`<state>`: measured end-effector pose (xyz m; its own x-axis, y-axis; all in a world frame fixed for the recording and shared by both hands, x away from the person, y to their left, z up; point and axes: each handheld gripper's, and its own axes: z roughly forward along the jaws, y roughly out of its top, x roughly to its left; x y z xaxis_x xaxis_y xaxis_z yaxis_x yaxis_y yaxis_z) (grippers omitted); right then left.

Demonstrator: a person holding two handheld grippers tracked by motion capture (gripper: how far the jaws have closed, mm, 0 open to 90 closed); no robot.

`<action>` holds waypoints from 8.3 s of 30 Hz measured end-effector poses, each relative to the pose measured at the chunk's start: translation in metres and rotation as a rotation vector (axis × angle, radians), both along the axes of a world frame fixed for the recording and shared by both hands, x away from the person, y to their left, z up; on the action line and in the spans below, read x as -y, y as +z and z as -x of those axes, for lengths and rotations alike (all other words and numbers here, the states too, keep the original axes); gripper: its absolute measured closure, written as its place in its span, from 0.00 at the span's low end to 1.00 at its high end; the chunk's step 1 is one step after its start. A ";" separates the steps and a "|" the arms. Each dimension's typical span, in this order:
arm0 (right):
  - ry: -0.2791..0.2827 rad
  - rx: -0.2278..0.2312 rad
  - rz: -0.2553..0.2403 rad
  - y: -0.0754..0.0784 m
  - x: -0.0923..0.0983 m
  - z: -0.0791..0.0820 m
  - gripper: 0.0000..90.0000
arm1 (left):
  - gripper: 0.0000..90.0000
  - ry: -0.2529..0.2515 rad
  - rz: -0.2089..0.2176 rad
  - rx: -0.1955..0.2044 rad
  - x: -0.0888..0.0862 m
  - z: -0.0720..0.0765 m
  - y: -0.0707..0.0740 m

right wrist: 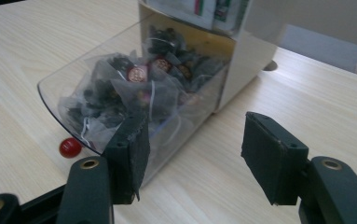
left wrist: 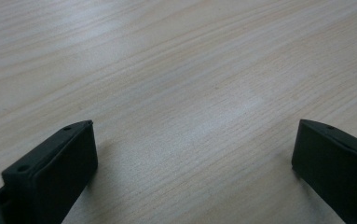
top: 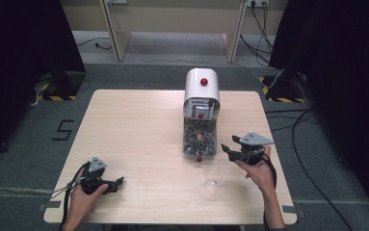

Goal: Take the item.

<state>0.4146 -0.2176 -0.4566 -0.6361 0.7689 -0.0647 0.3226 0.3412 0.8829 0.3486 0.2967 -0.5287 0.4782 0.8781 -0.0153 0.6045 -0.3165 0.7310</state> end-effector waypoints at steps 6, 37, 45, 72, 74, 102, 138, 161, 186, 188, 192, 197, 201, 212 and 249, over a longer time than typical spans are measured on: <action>0.043 0.003 0.020 0.000 -0.014 -0.004 0.48 | 0.00 0.000 0.000 0.000 0.000 0.000 0.000; 0.165 -0.050 0.231 -0.007 -0.070 -0.047 0.53 | 0.00 0.000 0.000 0.000 0.000 0.000 0.000; 0.164 -0.081 0.257 -0.014 -0.073 -0.053 0.57 | 0.00 0.000 0.000 0.000 0.000 0.000 0.000; 0.130 0.036 0.080 0.025 -0.055 -0.032 0.86 | 0.00 0.000 0.000 0.000 0.000 0.000 0.000; 0.131 0.042 0.076 0.026 -0.055 -0.031 0.86 | 0.00 0.000 0.000 0.000 0.000 0.000 0.000; 0.167 0.093 0.020 0.046 -0.050 -0.011 0.97 | 0.00 0.000 0.000 0.000 0.000 0.000 0.000; 0.180 0.158 -0.048 0.055 -0.027 0.035 0.98 | 0.00 0.000 0.000 0.000 0.000 0.000 0.000; 0.184 0.181 -0.072 0.059 -0.009 0.070 0.98 | 0.00 0.000 0.000 0.000 0.000 0.000 0.000; 0.257 0.144 -0.082 0.049 -0.020 0.090 0.98 | 0.00 0.000 0.000 0.000 0.000 0.000 0.000; 0.260 0.142 -0.077 0.048 -0.021 0.091 0.98 | 0.00 0.000 0.000 0.000 0.000 0.000 0.000; 0.269 0.135 -0.071 0.047 -0.023 0.095 0.98 | 0.00 0.000 -0.001 0.000 0.000 0.000 0.000; 0.283 0.123 -0.059 0.043 -0.026 0.098 0.98 | 0.00 0.000 0.000 0.000 0.000 0.000 0.000; 0.285 0.106 -0.053 0.037 -0.027 0.099 0.98 | 0.00 0.000 0.000 0.000 0.000 0.000 0.000; 0.286 0.063 -0.026 0.022 -0.027 0.098 0.98 | 0.00 0.000 -0.001 0.000 0.000 0.000 0.000; 0.256 0.044 -0.014 0.015 -0.025 0.096 0.82 | 0.00 0.000 0.000 0.000 0.000 0.000 0.000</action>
<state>0.3184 -0.1924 -0.4413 -0.8069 0.5844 -0.0866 0.1890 0.3942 0.8994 0.3486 0.2967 -0.5287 0.4782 0.8781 -0.0150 0.6045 -0.3167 0.7310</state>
